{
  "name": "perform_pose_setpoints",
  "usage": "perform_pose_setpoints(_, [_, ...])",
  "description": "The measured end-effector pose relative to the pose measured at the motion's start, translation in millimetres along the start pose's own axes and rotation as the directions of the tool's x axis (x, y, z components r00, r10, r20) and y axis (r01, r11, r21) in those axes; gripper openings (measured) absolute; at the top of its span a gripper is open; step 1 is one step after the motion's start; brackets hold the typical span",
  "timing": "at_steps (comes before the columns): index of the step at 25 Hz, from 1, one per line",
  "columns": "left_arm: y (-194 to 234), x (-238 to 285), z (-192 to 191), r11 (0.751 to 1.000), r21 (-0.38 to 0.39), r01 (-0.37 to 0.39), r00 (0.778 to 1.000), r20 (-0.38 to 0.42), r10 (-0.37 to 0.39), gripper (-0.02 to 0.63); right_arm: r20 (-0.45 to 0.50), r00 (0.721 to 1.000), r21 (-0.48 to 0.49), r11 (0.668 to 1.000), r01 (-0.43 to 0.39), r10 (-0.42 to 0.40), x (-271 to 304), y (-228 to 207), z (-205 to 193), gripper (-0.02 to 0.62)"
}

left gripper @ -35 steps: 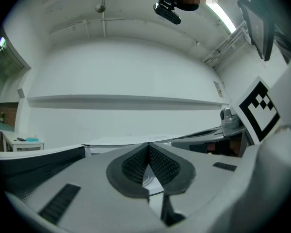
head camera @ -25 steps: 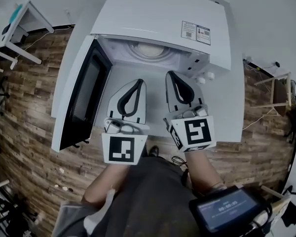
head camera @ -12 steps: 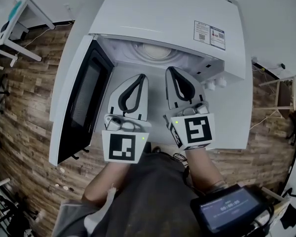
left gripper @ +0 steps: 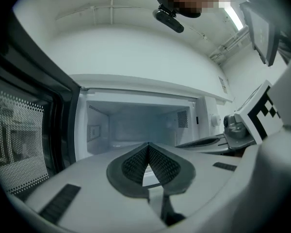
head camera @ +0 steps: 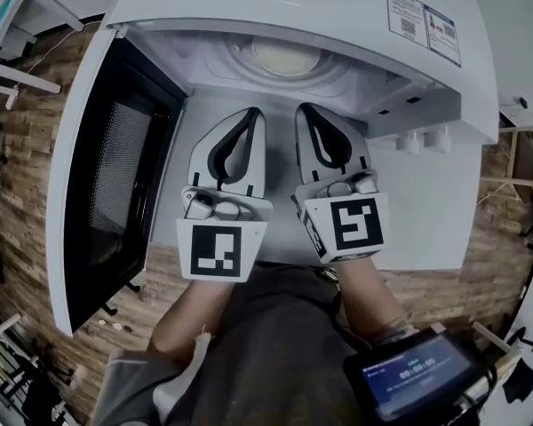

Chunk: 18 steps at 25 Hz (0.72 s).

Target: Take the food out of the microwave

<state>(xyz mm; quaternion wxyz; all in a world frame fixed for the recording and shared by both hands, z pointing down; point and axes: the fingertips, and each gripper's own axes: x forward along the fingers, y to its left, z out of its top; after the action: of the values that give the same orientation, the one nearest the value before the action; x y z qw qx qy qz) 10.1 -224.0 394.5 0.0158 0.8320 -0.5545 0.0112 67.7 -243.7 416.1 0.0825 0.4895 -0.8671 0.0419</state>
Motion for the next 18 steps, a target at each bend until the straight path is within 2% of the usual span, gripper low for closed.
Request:
perform_pose_setpoints(9, [4, 11, -29, 1.000, 0.003, -0.007, 1.000, -0.006, 0.007, 0.008, -0.022, 1.000, 0.015, 1.000, 0.006, -0.005, 11, -7, -33, 0.008])
perform_pose_setpoints(18, [9, 17, -22, 1.000, -0.004, 0.005, 1.000, -0.018, -0.005, 0.008, -0.021, 1.000, 0.015, 1.000, 0.015, -0.015, 20, -8, -21, 0.011])
